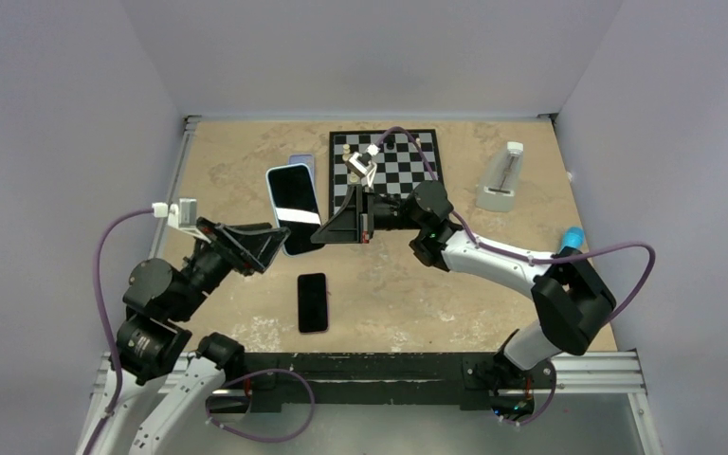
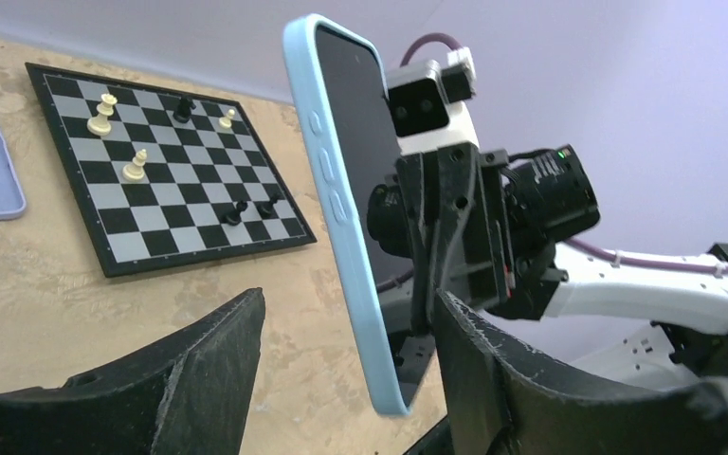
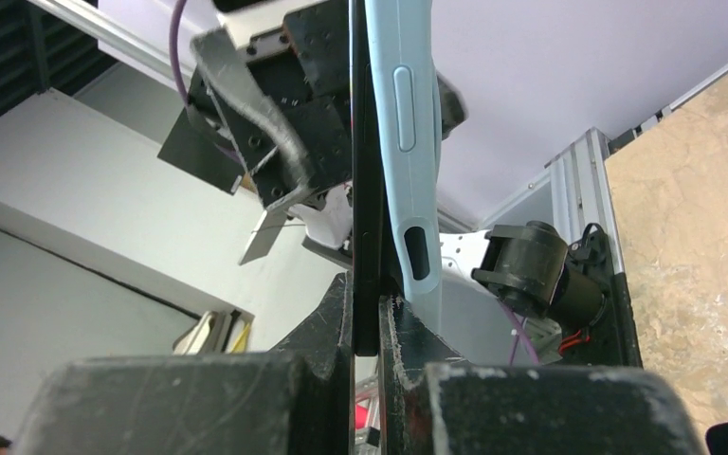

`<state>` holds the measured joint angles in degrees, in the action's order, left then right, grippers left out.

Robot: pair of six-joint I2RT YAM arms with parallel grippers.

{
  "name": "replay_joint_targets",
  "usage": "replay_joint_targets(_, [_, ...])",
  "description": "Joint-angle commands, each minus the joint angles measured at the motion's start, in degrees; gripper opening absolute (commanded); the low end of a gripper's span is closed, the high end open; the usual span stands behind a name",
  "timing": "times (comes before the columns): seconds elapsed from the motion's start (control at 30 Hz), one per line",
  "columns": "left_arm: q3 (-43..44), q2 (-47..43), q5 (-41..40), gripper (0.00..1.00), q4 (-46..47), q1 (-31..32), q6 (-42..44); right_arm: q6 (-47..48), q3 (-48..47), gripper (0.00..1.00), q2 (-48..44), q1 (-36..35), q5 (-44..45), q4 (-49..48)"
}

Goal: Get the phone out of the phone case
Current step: Move the phone case to the phone.

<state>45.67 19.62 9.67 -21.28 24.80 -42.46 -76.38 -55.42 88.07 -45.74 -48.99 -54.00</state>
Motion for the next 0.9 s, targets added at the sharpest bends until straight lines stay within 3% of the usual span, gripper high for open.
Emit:
replay_joint_targets(0.0, [2.3, 4.9, -3.1, 0.68, 8.2, 0.0, -2.9, 3.3, -2.3, 0.0, -3.5, -0.8, -0.1, -2.5])
replay_joint_targets(0.23, [2.4, 6.3, -4.5, 0.49, 12.9, 0.0, -0.6, 3.5, -2.0, 0.0, -3.4, -1.5, -0.9, -3.3])
replay_joint_targets(0.37, [1.5, 6.9, -1.3, 0.12, 14.9, 0.0, -0.1, 4.2, -2.2, 0.0, -3.3, -1.6, -0.4, -2.8])
replay_joint_targets(0.43, [1.3, 7.3, 1.1, 0.02, 15.1, 0.0, -0.4, 4.7, -2.8, 0.0, -3.1, -1.6, 0.0, -2.2])
replay_joint_targets(0.87, [-6.1, 4.5, 9.4, 0.0, 22.5, 0.0, -12.5, 3.8, -8.3, 0.27, 1.7, -1.6, 3.9, -2.9])
